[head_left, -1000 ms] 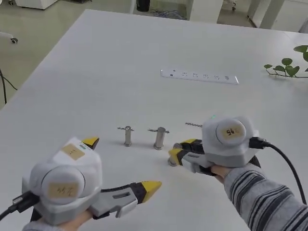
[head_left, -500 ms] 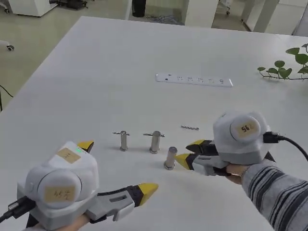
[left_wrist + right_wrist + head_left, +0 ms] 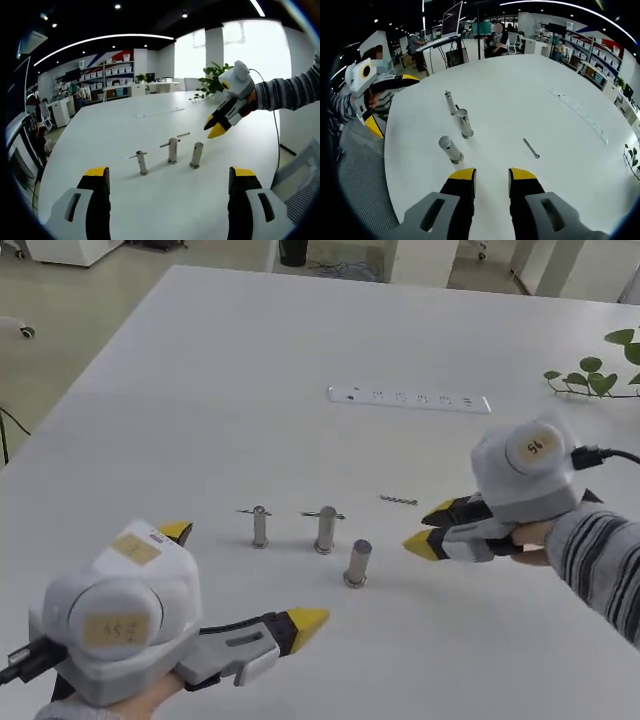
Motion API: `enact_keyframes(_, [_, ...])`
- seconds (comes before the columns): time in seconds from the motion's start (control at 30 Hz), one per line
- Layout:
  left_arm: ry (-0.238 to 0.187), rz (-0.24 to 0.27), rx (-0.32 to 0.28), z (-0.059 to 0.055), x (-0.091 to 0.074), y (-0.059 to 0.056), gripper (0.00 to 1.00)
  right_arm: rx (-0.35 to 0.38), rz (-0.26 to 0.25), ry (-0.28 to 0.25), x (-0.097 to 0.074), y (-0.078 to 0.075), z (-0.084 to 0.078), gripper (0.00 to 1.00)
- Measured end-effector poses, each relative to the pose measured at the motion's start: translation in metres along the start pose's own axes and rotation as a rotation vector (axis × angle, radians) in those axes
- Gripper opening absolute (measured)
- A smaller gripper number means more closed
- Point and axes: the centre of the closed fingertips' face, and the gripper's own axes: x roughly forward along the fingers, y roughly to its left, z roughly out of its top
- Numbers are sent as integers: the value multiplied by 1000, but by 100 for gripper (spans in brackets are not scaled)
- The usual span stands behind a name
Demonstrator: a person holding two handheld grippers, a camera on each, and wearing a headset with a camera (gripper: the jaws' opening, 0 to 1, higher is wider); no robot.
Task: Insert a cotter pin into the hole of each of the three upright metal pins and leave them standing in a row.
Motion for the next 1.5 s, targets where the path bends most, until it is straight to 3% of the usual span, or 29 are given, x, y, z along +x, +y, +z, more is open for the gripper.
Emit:
enact_keyframes(0.2, [8,5,-6,-3,2,3,98,-38,17,62,5,-22,-4,21])
enact_keyframes(0.6, [32,-13,-7,-12,9,-3,98,-85,41,103,25,-51,-5,19])
enact_keyframes(0.9, [29,2,-3,-11,9,1,96,-150,76,122,45,-61,1,16])
enact_keyframes(0.93, [29,3,-2,-11,9,2,96,-157,78,131,50,-68,2,16])
enact_keyframes(1.5, [39,4,-20,-12,11,10,94,-193,110,200,64,-73,-1,7])
